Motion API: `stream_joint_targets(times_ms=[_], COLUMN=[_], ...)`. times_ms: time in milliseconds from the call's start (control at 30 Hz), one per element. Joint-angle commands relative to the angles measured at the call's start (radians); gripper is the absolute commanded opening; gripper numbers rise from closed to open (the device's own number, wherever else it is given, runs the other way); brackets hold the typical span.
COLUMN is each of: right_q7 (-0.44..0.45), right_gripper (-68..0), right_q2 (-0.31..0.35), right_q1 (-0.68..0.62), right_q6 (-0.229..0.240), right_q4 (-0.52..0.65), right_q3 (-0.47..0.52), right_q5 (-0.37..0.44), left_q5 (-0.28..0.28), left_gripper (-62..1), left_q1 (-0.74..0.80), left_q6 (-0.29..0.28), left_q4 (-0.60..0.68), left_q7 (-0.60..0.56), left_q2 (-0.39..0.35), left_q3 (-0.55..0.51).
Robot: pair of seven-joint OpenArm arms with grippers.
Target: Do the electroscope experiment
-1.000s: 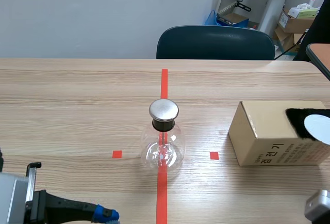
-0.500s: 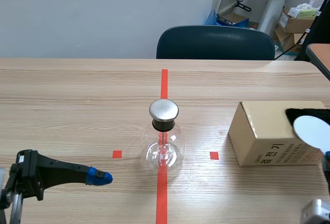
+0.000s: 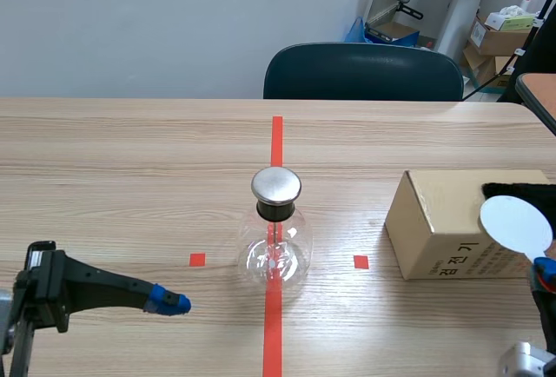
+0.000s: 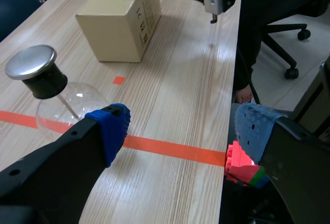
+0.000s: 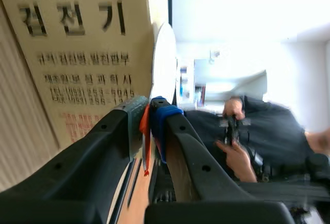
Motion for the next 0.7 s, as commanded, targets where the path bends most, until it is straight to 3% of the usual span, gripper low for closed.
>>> stream_joint_targets(times_ms=[0, 67, 100, 233, 300, 333, 433, 500, 667], right_q7=[-0.117, -0.212, -0.215, -0.043, -0.003, -0.029, -0.227, -0.264, -0.029], right_gripper=[-66.5, -66.5, -66.5, -66.5, -66.5, -66.5, -66.5, -66.5, -66.5], right_q2=[0.010, 0.005, 0.005, 0.005, 0.005, 0.004, 0.000, 0.000, 0.000], right_q1=[-0.005, -0.013, -0.022, -0.021, -0.021, -0.021, -0.021, -0.021, -0.018], right_q6=[-0.054, -0.054, -0.054, -0.054, -0.054, -0.054, -0.054, -0.054, -0.054], right_q4=[0.013, 0.013, 0.013, 0.013, 0.013, 0.013, 0.013, 0.013, 0.014], right_q3=[0.010, 0.011, 0.011, 0.010, 0.010, 0.010, 0.016, 0.016, 0.015], right_q5=[0.015, 0.014, 0.014, -0.012, -0.013, -0.011, -0.011, -0.012, -0.024], left_q5=[-0.027, -0.031, -0.031, -0.039, -0.050, -0.050, -0.066, -0.065, -0.066], left_gripper=[-16.3, -16.3, -16.4, -16.3, -16.3, -16.3, -16.3, -16.3, -16.3], left_q1=[0.000, 0.000, 0.000, 0.000, 0.000, 0.000, 0.000, 0.000, 0.000], left_q6=[0.001, 0.001, 0.001, 0.001, 0.001, 0.000, 0.001, 0.001, 0.001], left_q4=[0.014, 0.014, 0.014, 0.014, 0.014, 0.014, 0.014, 0.014, 0.014], left_q7=[-0.020, -0.021, -0.021, -0.023, -0.024, -0.024, -0.024, -0.024, -0.028], left_q2=[0.002, 0.002, 0.003, 0.003, 0.002, 0.003, 0.003, 0.003, 0.003], left_q3=[-0.003, -0.003, -0.003, -0.003, -0.003, -0.003, -0.003, -0.003, -0.003])
